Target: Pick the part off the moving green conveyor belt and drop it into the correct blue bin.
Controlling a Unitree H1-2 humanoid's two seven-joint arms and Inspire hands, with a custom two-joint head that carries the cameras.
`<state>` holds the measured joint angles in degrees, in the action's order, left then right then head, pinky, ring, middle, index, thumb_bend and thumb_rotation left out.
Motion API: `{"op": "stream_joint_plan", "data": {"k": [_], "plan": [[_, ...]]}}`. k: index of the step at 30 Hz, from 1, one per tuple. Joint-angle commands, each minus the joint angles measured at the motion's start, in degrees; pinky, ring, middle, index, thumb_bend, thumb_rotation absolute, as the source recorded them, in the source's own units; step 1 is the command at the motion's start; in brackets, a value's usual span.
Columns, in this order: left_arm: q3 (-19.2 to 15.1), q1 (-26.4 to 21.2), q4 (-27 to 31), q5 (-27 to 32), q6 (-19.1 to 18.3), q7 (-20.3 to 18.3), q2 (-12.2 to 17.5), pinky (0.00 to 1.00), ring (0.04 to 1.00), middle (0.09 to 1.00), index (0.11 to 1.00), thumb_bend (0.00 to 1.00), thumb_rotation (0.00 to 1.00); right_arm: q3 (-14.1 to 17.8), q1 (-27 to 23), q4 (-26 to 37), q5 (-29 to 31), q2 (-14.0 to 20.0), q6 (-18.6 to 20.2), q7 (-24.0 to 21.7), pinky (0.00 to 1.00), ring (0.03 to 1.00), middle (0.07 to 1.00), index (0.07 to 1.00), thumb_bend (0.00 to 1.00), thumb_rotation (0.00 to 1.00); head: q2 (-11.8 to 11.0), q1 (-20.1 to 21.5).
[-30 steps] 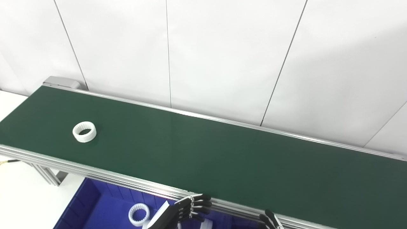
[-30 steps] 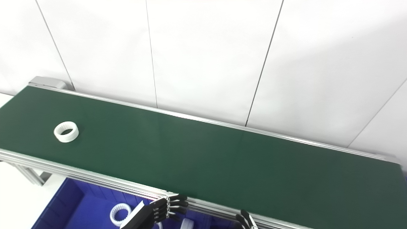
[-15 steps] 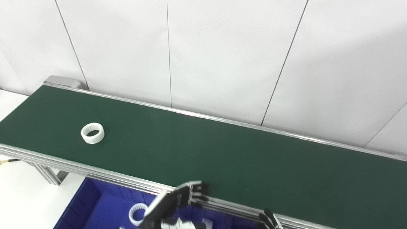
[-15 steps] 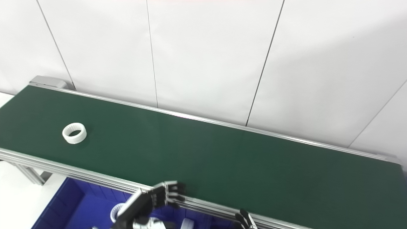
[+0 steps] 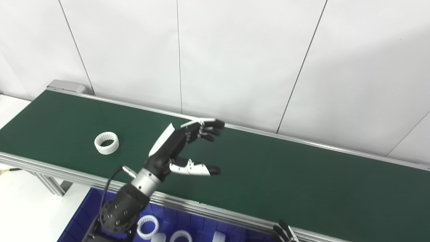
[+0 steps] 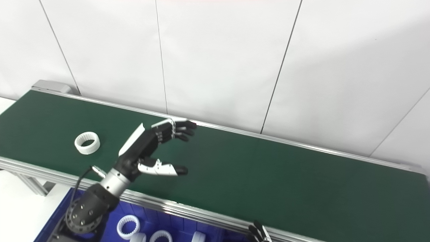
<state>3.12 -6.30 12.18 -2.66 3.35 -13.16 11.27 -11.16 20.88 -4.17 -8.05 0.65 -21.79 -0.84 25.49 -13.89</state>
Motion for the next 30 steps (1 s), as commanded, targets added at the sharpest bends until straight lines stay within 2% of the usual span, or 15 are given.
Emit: {"op": "stream_joint_plan", "data": {"k": [1,5,7,11,14,18,24,30], "plan": [[-0.93,-3.32,-0.27,-0.75,0.41,0.38,1.97,0.68,0.754,0.803,0.798,0.83,0.35,0.04,-0.33,0.89,0.01,-0.54,-3.33,0.49,0.75,0.829,0.876,0.920,0.42,0.59,0.01,0.04],[-0.53,-7.12,-4.17,-6.64,0.01,0.62,5.76,0.70,0.769,0.818,0.804,0.82,0.30,-0.08,-0.25,1.10,0.60,-0.48,-3.33,0.13,0.75,0.830,0.877,0.921,0.42,0.59,0.17,-0.20],[0.08,-8.15,-4.71,-9.52,-0.98,0.67,6.76,0.70,0.772,0.824,0.803,0.82,0.28,-0.09,-0.25,1.21,0.48,-0.43,-3.28,0.13,0.75,0.828,0.877,0.921,0.41,0.59,0.19,-0.32],[2.79,-11.46,-5.43,-16.52,-5.75,-1.54,9.92,0.74,0.817,0.841,0.795,0.88,0.16,-0.02,-0.29,1.12,0.55,-0.57,-3.31,0.26,0.75,0.829,0.878,0.921,0.43,0.61,0.27,-0.55],[5.82,-14.31,-5.56,-21.00,-10.18,-5.20,12.40,0.75,0.854,0.852,0.788,0.91,0.12,-0.09,-0.31,1.17,0.53,-0.55,-3.11,0.17,0.75,0.833,0.881,0.924,0.43,0.62,0.33,-0.60],[8.64,-16.51,-5.54,-24.79,-14.74,-8.84,13.89,0.77,0.848,0.849,0.785,0.91,0.04,-0.18,-0.34,1.05,0.48,-0.52,-3.44,0.10,0.76,0.832,0.880,0.924,0.43,0.62,0.48,-0.39],[11.50,-18.07,-8.75,-29.17,-14.37,-10.12,15.41,0.77,0.819,0.843,0.771,0.91,0.00,-0.28,-0.27,0.95,0.81,-0.71,-3.83,0.17,0.76,0.834,0.880,0.924,0.41,0.58,0.60,-0.31],[13.30,-18.43,-11.15,-33.88,-13.74,-9.48,16.21,0.79,0.815,0.829,0.755,0.90,0.00,-0.34,-0.06,1.24,0.25,-0.83,-3.77,0.35,0.75,0.831,0.880,0.923,0.42,0.59,0.95,-0.12]]}}
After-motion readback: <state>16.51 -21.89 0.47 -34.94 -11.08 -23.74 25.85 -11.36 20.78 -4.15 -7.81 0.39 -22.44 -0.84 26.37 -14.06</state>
